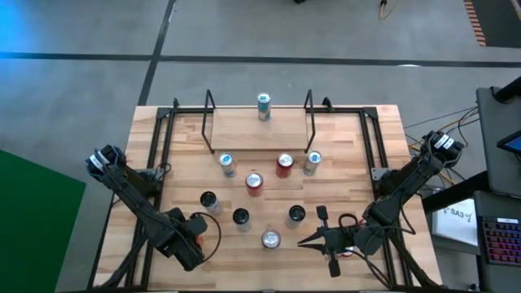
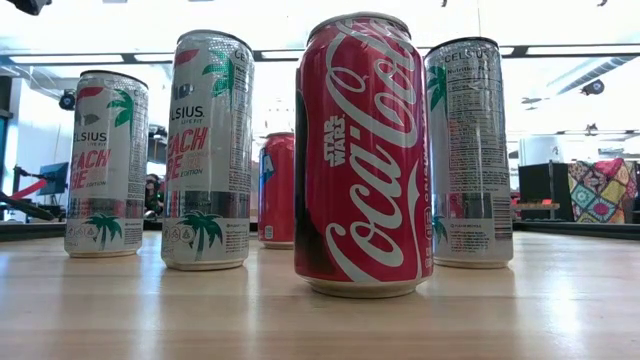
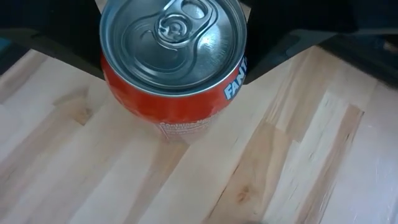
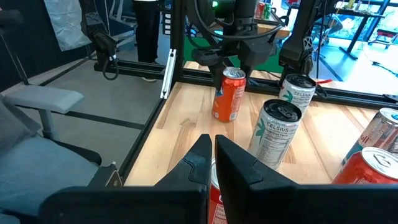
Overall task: Place canned beverage on shelf
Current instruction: Put the bottom left orange soda can on the shelf
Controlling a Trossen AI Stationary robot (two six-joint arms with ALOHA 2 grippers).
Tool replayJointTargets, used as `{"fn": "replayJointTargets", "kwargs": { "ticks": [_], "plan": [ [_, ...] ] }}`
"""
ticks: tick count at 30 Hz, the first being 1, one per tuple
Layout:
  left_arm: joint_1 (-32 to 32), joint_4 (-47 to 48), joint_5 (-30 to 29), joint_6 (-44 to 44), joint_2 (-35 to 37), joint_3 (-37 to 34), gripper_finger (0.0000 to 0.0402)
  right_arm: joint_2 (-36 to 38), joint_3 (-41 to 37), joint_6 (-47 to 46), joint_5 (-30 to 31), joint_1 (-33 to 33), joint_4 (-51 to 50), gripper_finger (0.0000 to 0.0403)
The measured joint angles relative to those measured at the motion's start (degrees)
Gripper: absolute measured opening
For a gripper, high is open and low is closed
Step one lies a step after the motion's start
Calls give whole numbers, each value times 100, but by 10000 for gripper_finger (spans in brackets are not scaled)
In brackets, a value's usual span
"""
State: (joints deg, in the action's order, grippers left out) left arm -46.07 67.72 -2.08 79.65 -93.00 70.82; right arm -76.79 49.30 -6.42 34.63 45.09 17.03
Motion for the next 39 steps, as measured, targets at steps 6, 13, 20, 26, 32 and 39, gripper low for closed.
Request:
{"fn": "replayJointTargets", "kwargs": {
  "ticks": [6,13,20,26,32,39],
  "plan": [
    [-1,493,-24,-287,5,685,287,0,0,0,1,-1,0,12],
    [37,1485,-486,-781,7,1806,287,0,0,-157,0,-89,125,12],
    [328,2172,-1118,-1460,104,2747,287,0,0,-348,-23,-445,170,12],
    [971,2222,-1470,-2514,132,3136,287,54,0,-273,-163,-711,123,12],
    [1856,2236,-1544,-3672,132,3286,287,182,0,-155,-225,-832,2,12],
    [2997,2232,-1432,-5013,132,3822,287,447,0,-119,-221,-838,-212,12]
  ]
}}
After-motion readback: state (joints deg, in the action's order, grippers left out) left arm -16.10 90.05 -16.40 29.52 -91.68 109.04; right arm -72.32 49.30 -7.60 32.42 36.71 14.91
